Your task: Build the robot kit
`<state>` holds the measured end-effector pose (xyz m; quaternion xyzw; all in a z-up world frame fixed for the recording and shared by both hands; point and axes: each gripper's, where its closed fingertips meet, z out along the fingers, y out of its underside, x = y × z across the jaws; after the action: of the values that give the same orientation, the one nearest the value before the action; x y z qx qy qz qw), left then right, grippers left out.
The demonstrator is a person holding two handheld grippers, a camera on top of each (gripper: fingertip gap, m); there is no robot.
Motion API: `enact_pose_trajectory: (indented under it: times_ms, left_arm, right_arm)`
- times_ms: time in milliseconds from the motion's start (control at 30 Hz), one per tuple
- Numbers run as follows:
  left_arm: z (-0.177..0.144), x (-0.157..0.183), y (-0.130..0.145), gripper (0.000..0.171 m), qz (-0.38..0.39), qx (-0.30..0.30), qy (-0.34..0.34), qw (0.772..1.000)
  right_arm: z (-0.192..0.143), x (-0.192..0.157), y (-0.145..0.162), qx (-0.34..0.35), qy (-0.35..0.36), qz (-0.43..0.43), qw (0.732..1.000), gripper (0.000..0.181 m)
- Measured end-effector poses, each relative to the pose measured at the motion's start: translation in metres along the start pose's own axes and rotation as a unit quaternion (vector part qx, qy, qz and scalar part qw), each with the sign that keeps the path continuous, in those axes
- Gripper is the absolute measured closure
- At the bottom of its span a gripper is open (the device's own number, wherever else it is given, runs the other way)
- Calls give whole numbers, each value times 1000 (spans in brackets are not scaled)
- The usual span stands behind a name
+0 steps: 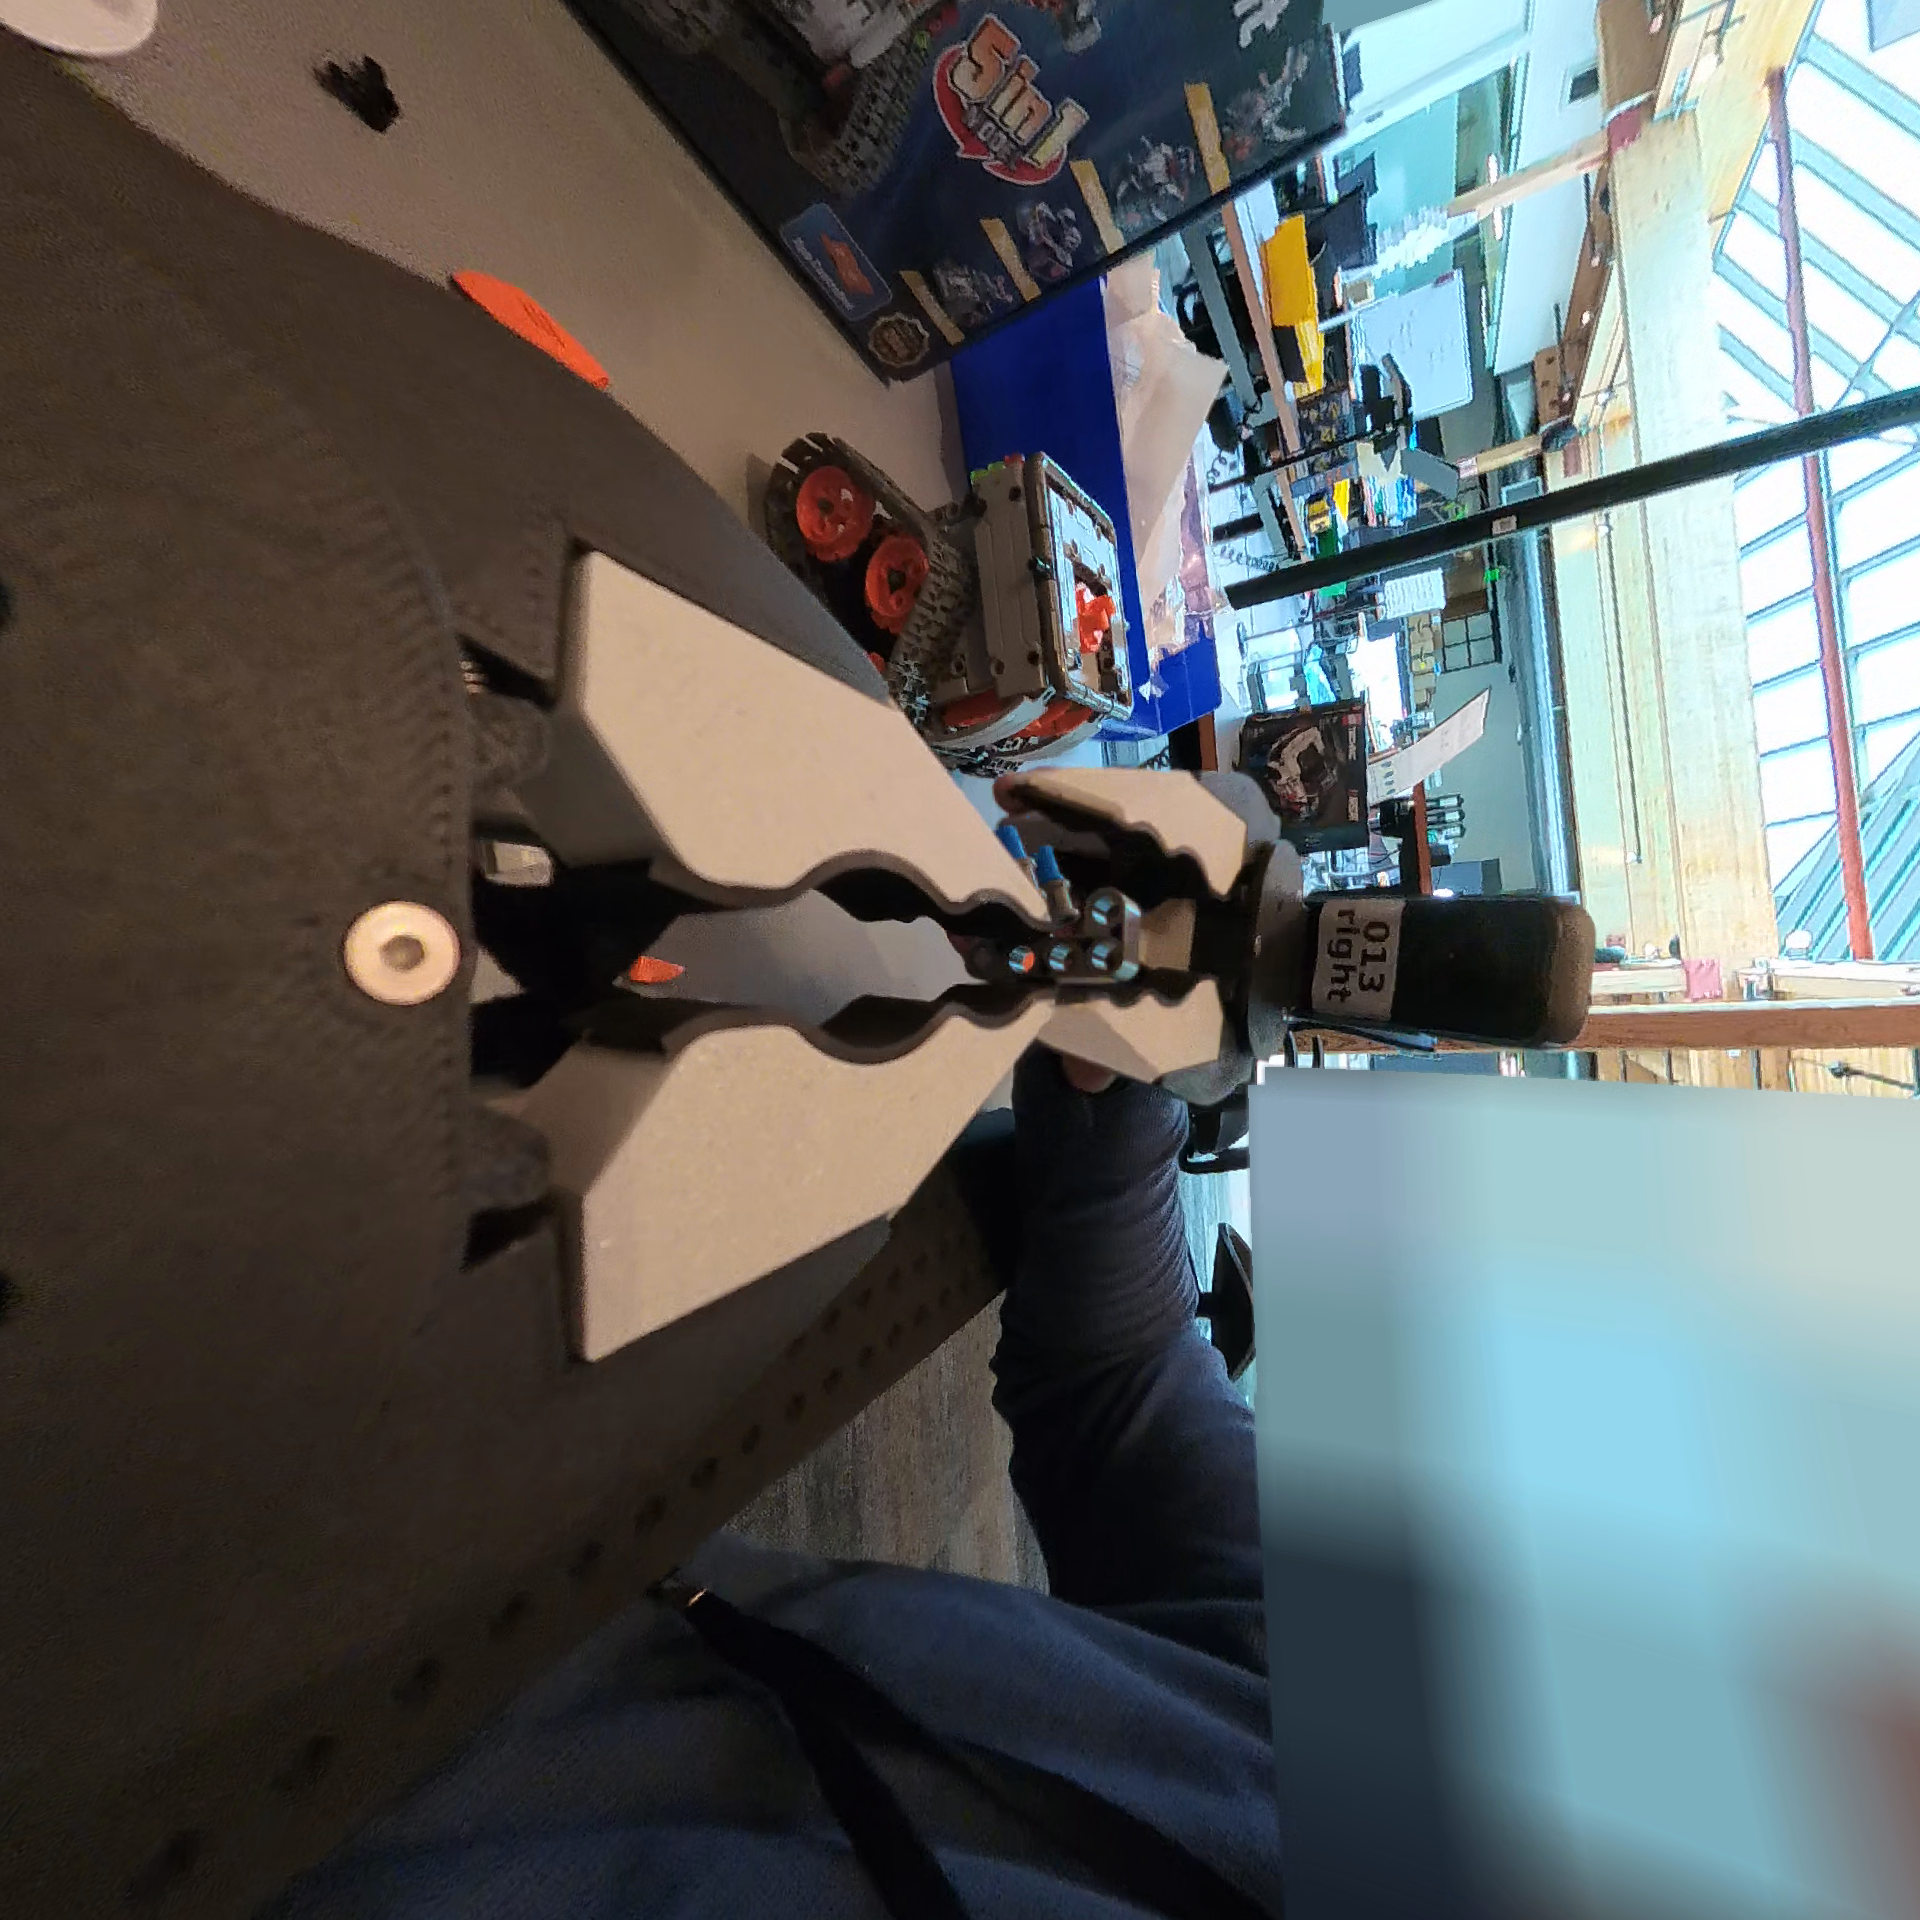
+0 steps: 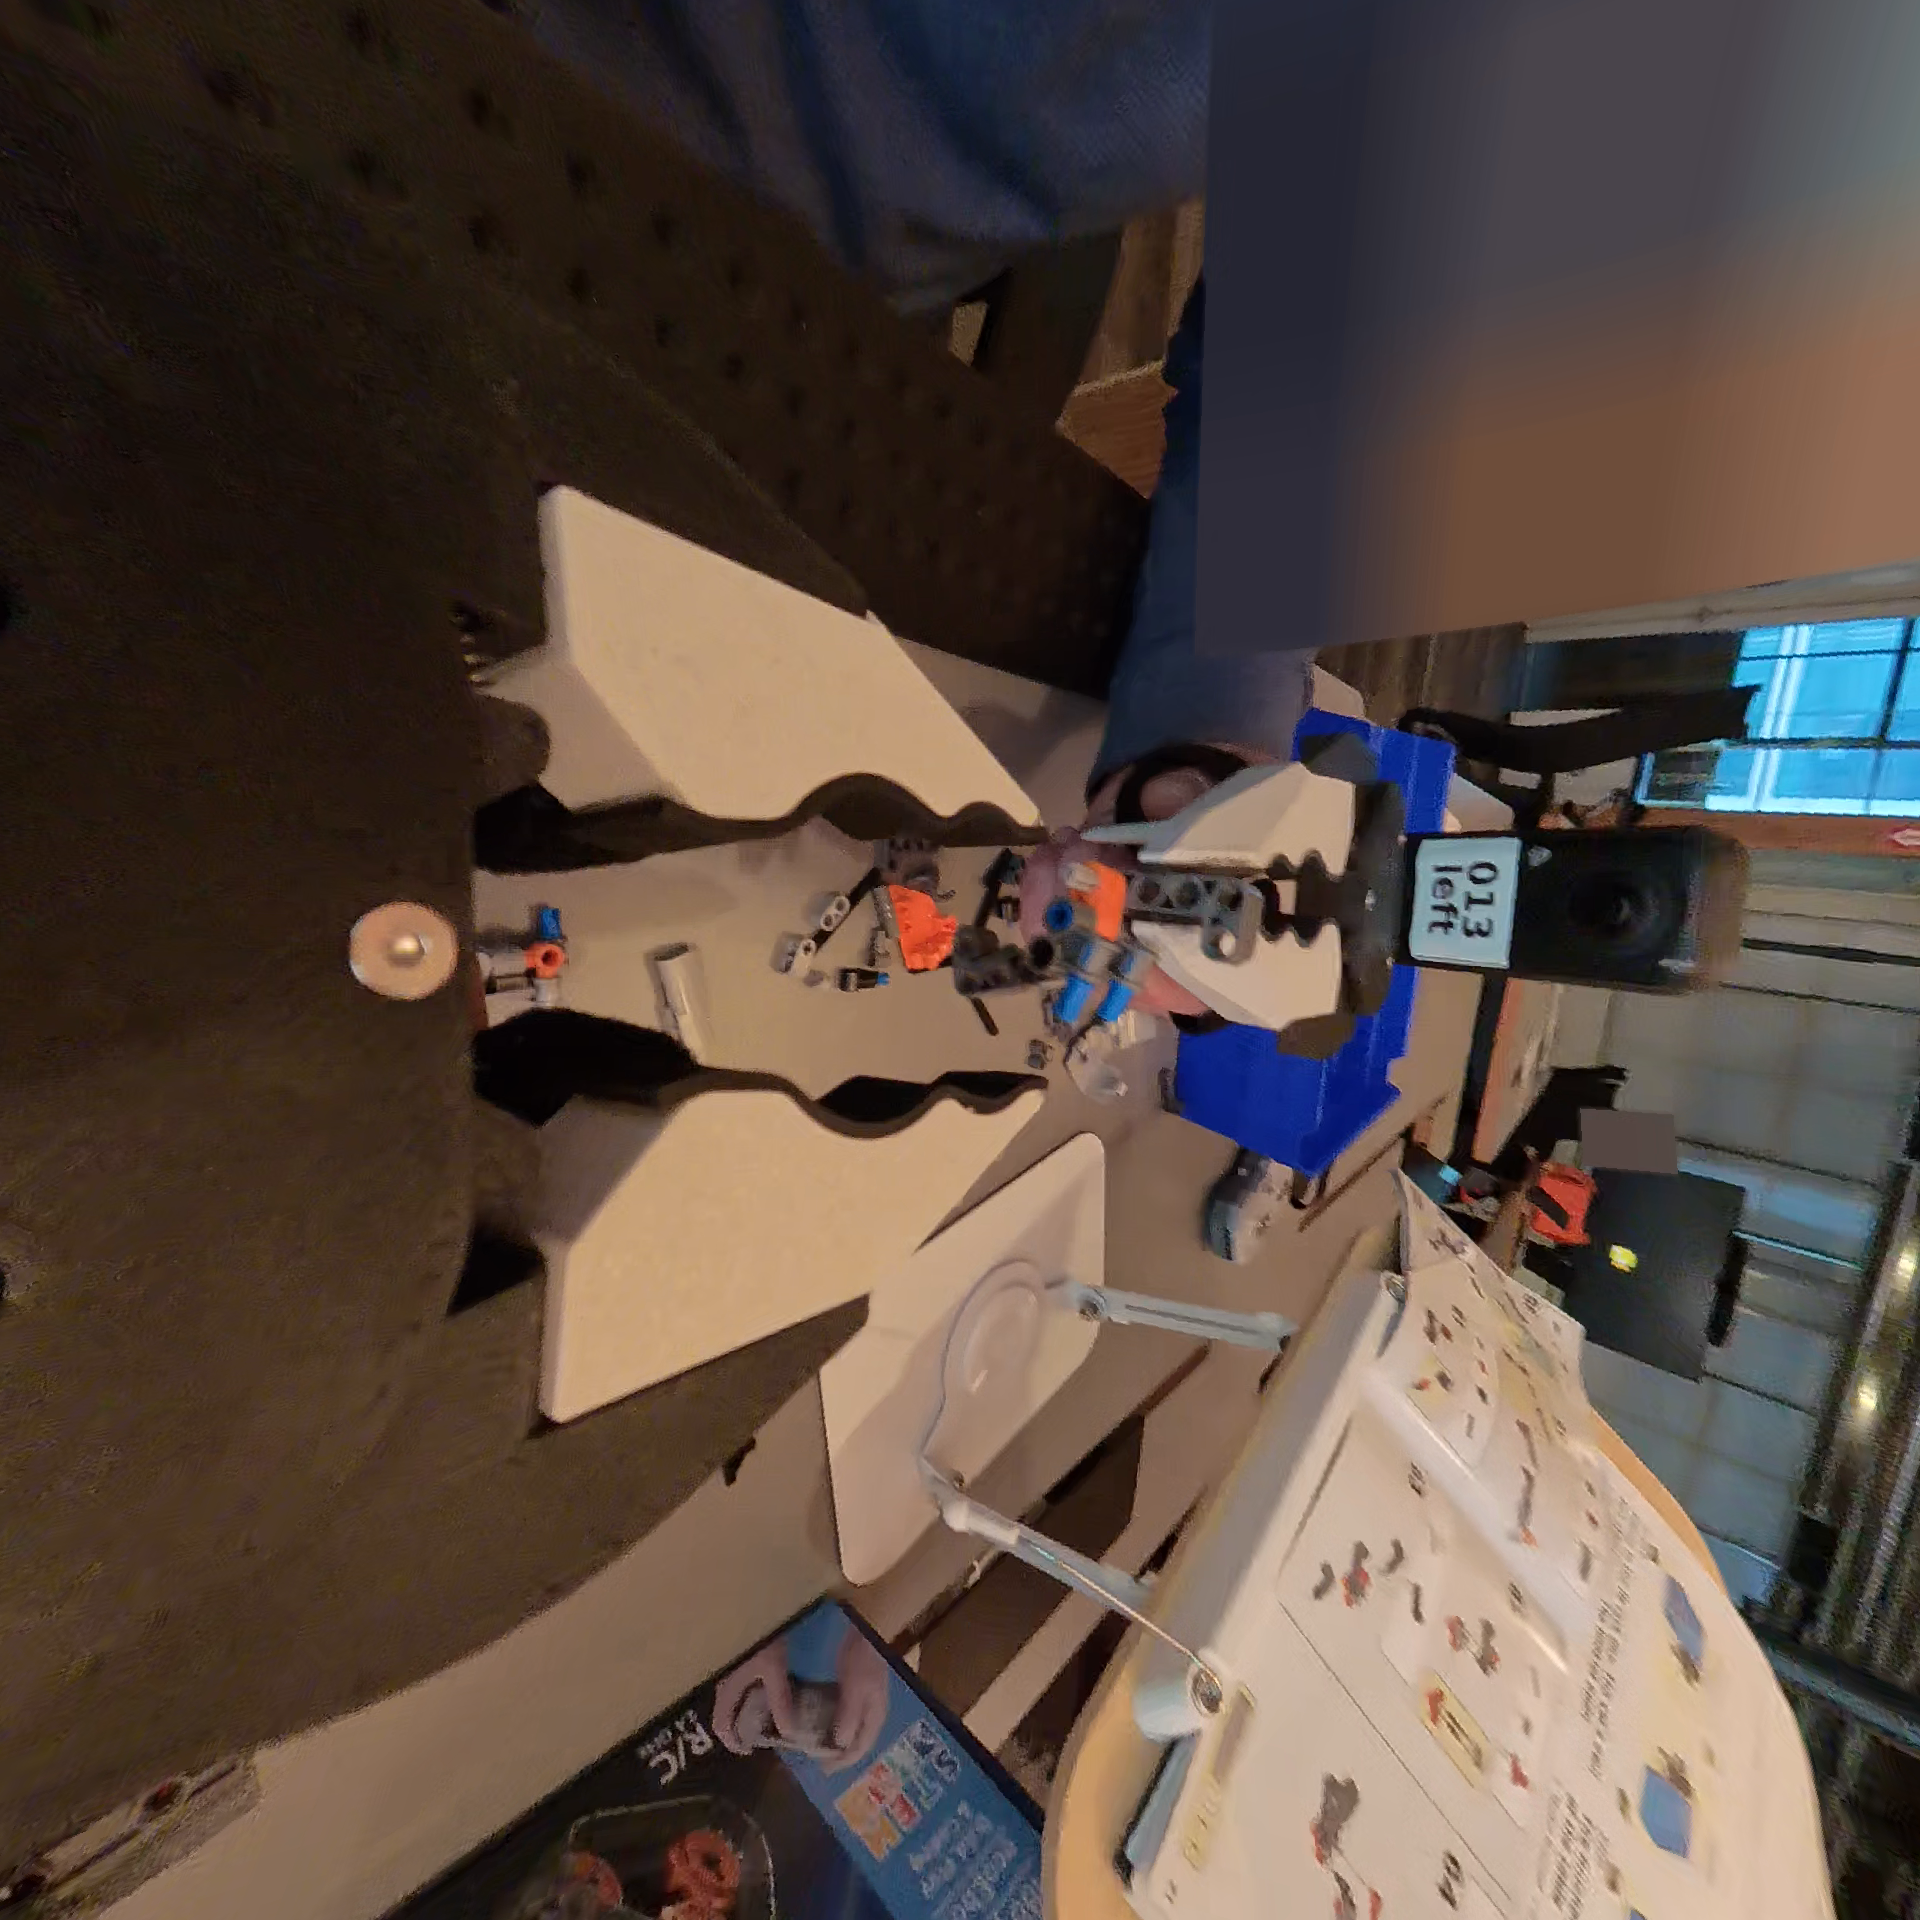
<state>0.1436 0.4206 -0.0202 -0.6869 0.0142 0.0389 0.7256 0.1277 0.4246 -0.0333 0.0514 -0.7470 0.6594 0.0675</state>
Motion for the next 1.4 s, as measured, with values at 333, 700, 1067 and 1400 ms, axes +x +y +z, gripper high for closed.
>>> enact_pose_trajectory:
  times_ms: [333,700,1067,1400]
  left_arm:
    - [7,5,-3,165,-51,23,29,998]
    - [9,-3,-2,166,-197,39,65,977]
    - [11,1,0,165,-152,23,47,987]
    - [11,17,0,166,-102,8,52,993]
  right_arm:
    - [4,-7,-6,-3,39,-107,994,152]
    - [6,2,-7,-82,169,-366,912,165]
    - [5,-4,-6,-65,159,-357,918,167]
    - [2,-20,-6,-46,96,-289,951,168]
